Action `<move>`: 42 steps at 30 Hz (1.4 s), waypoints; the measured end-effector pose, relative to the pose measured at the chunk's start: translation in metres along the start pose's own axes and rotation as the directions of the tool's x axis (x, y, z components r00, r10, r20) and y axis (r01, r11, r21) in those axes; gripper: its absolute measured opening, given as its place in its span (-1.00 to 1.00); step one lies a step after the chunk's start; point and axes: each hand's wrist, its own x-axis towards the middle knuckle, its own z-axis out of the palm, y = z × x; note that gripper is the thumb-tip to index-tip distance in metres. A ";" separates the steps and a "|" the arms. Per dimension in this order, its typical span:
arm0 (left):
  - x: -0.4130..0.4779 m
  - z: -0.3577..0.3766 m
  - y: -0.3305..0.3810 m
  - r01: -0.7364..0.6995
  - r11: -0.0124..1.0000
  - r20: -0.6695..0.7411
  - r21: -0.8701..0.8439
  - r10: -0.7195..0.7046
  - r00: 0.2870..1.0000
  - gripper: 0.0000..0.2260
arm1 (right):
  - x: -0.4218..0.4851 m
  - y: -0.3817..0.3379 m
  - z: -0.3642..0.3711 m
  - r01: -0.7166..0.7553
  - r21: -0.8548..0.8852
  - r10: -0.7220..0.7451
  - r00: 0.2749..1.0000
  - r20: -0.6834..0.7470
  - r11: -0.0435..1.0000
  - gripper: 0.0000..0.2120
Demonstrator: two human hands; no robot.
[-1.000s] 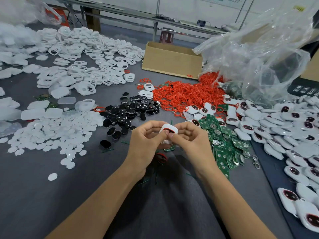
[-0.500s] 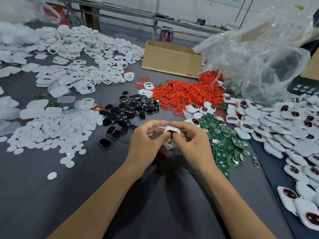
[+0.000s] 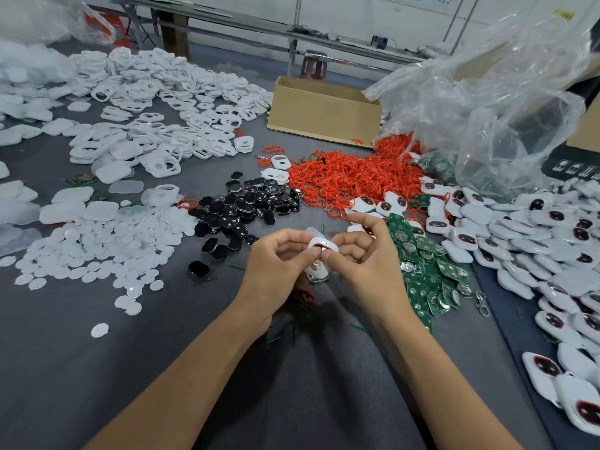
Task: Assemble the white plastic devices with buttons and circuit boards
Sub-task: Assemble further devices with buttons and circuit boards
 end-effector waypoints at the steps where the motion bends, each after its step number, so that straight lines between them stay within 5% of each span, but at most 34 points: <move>1: 0.000 0.000 0.000 0.008 1.000 0.011 0.000 -0.008 1.000 -0.90 | 0.001 0.001 -0.001 -0.007 0.014 0.007 1.000 0.004 1.000 -0.47; 9: 0.000 -0.003 0.007 0.131 0.985 0.104 -0.114 -0.119 0.987 -0.90 | 0.003 -0.004 -0.010 -0.122 0.154 0.116 0.992 0.042 0.981 -0.46; 15: 0.000 0.001 0.002 0.059 0.998 0.044 0.010 -0.060 0.997 -0.87 | 0.002 -0.001 -0.009 -0.104 0.058 0.100 0.992 0.073 0.993 -0.52; 21: 0.003 -0.004 0.002 0.094 0.993 0.048 -0.074 -0.090 0.995 -0.88 | 0.004 0.003 -0.008 -0.194 0.268 0.177 0.980 0.087 0.944 -0.54; 27: 0.002 -0.004 0.004 0.125 0.984 0.072 -0.127 -0.116 0.991 -0.80 | 0.005 0.002 -0.009 -0.191 0.286 0.167 0.980 0.109 0.939 -0.52; 35: -0.002 -0.004 0.010 0.232 0.927 0.287 -0.296 -0.145 0.947 -0.67 | 0.004 -0.006 -0.011 -0.285 0.545 0.194 0.956 0.219 0.788 -0.20; 38: -0.002 -0.003 0.009 0.162 0.952 0.130 -0.261 -0.131 0.983 -0.72 | 0.000 -0.011 -0.011 -0.122 0.437 0.070 0.989 0.132 0.891 -0.41; 40: -0.002 -0.002 0.006 0.156 0.954 0.102 -0.254 -0.134 0.986 -0.81 | -0.004 -0.014 -0.009 0.043 0.174 -0.052 0.997 0.049 0.984 -0.52; 42: -0.002 0.000 0.006 0.195 0.940 0.158 -0.278 -0.155 0.975 -0.80 | -0.007 -0.012 -0.005 0.189 -0.172 -0.192 0.981 -0.002 0.967 -0.58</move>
